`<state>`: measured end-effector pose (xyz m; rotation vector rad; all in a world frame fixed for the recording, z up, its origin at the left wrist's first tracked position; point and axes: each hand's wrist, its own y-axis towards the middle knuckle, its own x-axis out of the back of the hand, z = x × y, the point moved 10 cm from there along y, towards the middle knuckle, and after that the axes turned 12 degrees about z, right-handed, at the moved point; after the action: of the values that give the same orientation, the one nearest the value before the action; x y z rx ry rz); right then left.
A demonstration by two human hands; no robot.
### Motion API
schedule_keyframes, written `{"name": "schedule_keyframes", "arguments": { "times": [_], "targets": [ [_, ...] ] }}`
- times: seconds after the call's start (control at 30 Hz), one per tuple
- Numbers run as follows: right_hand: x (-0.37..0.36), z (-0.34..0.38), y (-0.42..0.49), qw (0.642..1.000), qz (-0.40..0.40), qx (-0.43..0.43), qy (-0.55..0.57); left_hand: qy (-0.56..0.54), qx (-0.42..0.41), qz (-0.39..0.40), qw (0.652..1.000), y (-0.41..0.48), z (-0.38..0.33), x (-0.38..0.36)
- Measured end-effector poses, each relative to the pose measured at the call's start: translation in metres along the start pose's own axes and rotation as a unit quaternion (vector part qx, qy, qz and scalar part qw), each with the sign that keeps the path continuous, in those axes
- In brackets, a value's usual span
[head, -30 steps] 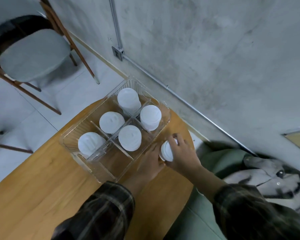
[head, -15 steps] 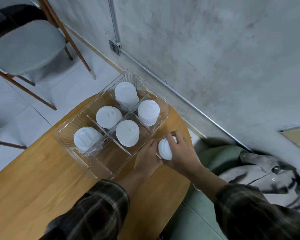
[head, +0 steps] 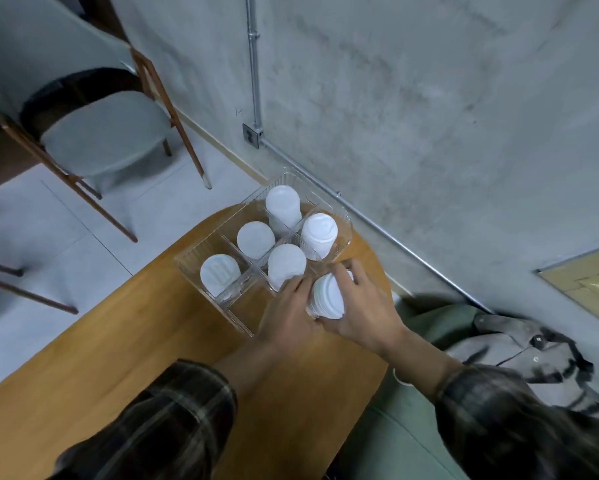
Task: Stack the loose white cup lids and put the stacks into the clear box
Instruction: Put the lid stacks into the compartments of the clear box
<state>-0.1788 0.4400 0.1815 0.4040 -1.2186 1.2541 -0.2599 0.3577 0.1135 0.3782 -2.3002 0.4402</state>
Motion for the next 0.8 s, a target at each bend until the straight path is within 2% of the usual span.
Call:
{"name": "schedule_keyframes", "arguments": {
  "times": [0.17, 0.33, 0.57, 0.7, 0.8],
  "targets": [
    [0.003, 0.062, 0.010, 0.999, 0.002, 0.040, 0.028, 0.036, 0.002, -0.023, 0.999, -0.033, 0.030, 0.052],
    [-0.012, 0.105, 0.023, 0.997, 0.021, 0.054, 0.049, 0.080, -0.006, 0.003, 0.997, -0.052, 0.068, 0.074],
    [-0.026, 0.117, 0.043, 0.998, 0.043, 0.036, 0.021, 0.009, 0.041, 0.055, 0.998, -0.055, 0.088, 0.073],
    [-0.047, 0.111, 0.059, 0.997, 0.068, 0.031, 0.021, -0.011, 0.071, 0.127, 0.989, -0.053, 0.097, 0.067],
    [-0.066, 0.110, 0.072, 0.997, 0.070, 0.039, -0.001, 0.001, 0.039, 0.182, 0.982, -0.047, 0.095, 0.070]
  ]
}}
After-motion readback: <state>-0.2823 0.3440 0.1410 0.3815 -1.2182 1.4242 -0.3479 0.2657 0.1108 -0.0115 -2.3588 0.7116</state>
